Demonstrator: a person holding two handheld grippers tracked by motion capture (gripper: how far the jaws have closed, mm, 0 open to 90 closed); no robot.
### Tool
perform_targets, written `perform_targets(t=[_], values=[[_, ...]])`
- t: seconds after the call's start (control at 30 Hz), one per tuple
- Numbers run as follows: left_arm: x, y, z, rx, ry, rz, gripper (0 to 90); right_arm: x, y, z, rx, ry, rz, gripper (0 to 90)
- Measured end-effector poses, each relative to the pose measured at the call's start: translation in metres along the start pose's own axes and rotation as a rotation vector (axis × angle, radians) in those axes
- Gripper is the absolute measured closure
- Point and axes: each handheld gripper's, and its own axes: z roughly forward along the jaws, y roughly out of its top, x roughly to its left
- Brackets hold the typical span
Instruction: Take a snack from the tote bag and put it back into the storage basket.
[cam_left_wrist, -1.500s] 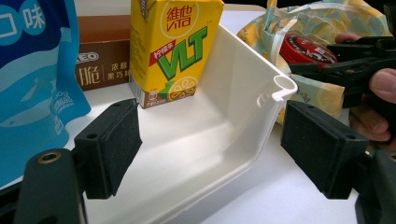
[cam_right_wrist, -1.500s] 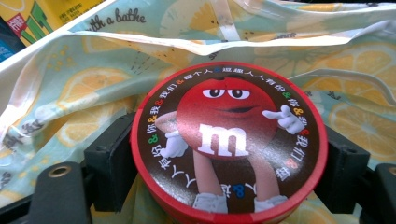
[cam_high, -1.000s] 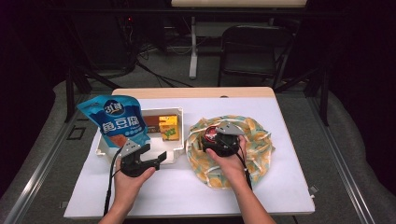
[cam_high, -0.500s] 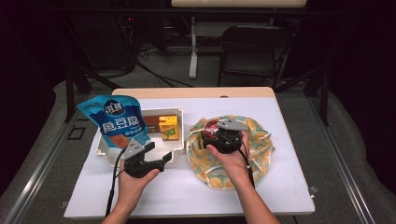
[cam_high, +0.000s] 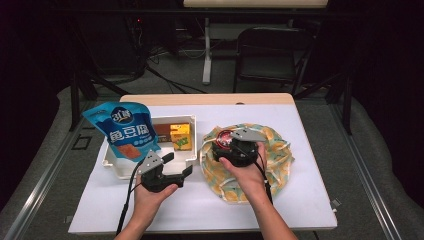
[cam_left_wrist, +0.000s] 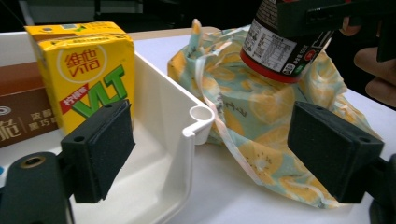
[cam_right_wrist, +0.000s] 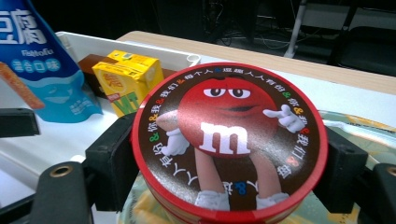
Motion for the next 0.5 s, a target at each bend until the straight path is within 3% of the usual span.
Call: perform_targets(t=[0.5], values=[[-0.013, -0.001, 0.006, -0.013, -0.039, 0.032, 13.2, 0.018, -0.001, -0.012, -0.002, 0.044, -0.023, 21.1]])
